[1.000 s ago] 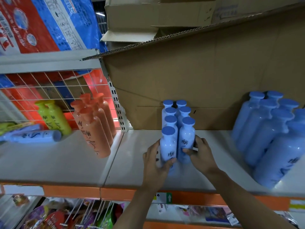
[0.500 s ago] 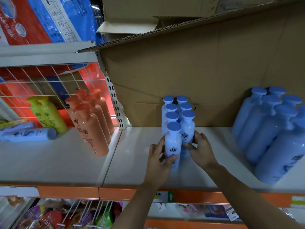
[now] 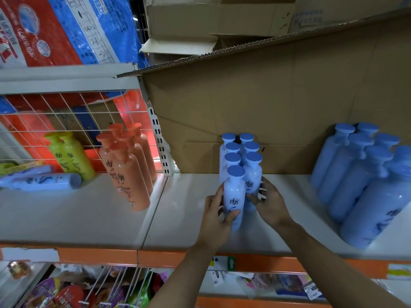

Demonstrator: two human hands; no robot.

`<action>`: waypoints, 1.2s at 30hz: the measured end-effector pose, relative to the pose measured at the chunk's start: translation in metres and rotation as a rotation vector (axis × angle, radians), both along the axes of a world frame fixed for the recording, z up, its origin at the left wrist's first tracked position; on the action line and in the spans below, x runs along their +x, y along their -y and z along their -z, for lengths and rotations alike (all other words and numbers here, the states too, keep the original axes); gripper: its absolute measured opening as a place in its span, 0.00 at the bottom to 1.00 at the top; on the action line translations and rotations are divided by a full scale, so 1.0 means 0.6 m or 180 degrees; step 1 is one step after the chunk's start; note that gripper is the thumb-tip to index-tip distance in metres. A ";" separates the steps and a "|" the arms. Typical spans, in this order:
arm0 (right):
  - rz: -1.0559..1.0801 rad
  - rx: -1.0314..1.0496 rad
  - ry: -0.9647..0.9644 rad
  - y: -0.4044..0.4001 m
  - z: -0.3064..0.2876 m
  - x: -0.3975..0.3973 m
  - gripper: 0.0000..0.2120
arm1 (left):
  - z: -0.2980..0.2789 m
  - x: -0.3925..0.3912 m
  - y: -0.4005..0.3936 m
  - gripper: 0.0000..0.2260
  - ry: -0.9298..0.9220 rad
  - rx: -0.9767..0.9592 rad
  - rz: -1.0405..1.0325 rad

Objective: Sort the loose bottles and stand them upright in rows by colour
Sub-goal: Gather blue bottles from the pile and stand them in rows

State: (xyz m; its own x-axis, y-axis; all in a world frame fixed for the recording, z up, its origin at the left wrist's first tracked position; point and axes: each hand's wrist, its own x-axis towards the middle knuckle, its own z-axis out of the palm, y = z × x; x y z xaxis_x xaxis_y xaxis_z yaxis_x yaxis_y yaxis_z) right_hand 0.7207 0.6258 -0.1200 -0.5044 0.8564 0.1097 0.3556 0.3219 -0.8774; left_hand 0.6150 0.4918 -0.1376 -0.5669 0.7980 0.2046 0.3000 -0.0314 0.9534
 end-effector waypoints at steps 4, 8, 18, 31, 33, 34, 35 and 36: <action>0.0598 0.0399 -0.0167 0.053 0.004 0.022 0.15 | -0.004 -0.005 0.022 0.33 -0.0400 -0.0356 -0.0150; 0.0241 0.0919 -0.0410 0.135 0.013 0.033 0.05 | -0.003 -0.020 0.063 0.24 -0.0625 -0.0411 -0.0669; -0.1629 0.0698 0.0260 0.302 -0.030 -0.185 0.17 | -0.046 -0.185 0.290 0.21 -0.1657 -0.1018 -0.2222; -0.2227 0.0990 0.0274 0.554 -0.058 -0.601 0.25 | -0.075 -0.543 0.614 0.14 -0.1641 -0.1674 -0.2984; -0.2231 0.1040 0.0327 0.572 -0.057 -0.651 0.24 | -0.077 -0.583 0.634 0.15 -0.1599 -0.1735 -0.2950; -0.2238 0.1070 0.0330 0.578 -0.058 -0.677 0.25 | -0.077 -0.603 0.641 0.15 -0.1561 -0.1771 -0.2913; -0.2241 0.1083 0.0347 0.583 -0.060 -0.705 0.25 | -0.076 -0.625 0.648 0.15 -0.1525 -0.1794 -0.2901; -0.2243 0.1087 0.0381 0.586 -0.062 -0.733 0.25 | -0.075 -0.651 0.652 0.15 -0.1488 -0.1761 -0.2926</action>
